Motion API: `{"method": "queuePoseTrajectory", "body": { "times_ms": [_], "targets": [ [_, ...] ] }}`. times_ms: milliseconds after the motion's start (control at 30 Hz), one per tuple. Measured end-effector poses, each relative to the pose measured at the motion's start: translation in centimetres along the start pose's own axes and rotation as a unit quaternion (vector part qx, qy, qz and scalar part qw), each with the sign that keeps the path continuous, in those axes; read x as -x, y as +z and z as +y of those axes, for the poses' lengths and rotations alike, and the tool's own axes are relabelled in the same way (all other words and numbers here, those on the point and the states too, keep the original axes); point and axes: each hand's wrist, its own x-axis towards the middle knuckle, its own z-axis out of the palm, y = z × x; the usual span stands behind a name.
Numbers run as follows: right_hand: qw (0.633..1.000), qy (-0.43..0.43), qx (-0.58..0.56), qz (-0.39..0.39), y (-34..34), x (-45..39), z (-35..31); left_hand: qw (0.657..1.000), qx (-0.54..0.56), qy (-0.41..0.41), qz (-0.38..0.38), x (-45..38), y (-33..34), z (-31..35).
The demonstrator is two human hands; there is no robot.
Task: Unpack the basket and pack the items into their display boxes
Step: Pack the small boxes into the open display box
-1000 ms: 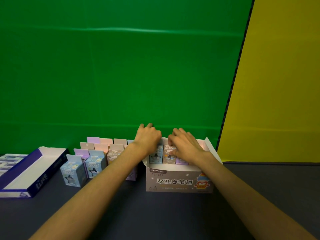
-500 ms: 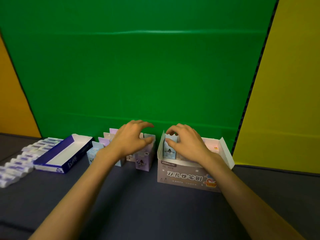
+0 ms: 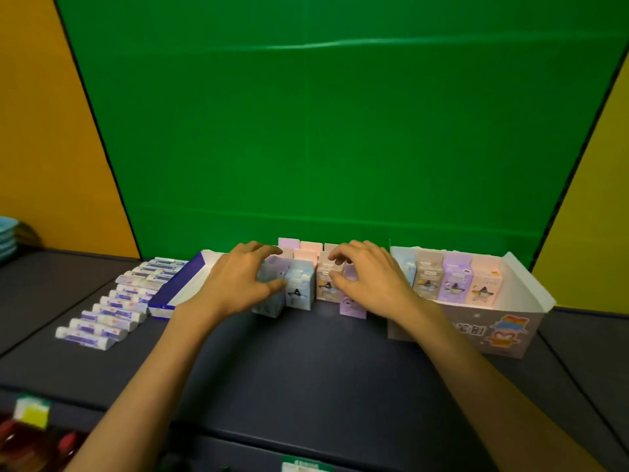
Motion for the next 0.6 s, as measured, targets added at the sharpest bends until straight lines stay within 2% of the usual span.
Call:
{"method": "queuePoseTrajectory", "body": {
  "times_ms": [200,400,500,600],
  "targets": [
    [0.998,0.055,0.032,-0.016,3.5,-0.6,-2.8,1.000,0.001,0.022,-0.003,-0.2,1.3,-5.1],
    [0.986,0.118,0.119,-0.025,5.8,-1.1,-3.2,0.996,0.034,0.077,0.000,-0.3,2.6,-6.6],
    [0.984,0.119,0.132,-0.028,6.5,-1.4,-3.1,0.993,0.065,0.094,0.018,-0.3,2.7,-6.6],
    [0.987,0.104,0.120,-0.033,6.9,-1.9,-3.2,0.989,0.123,0.075,-0.017,-0.2,2.4,-6.4]
  ]
}}
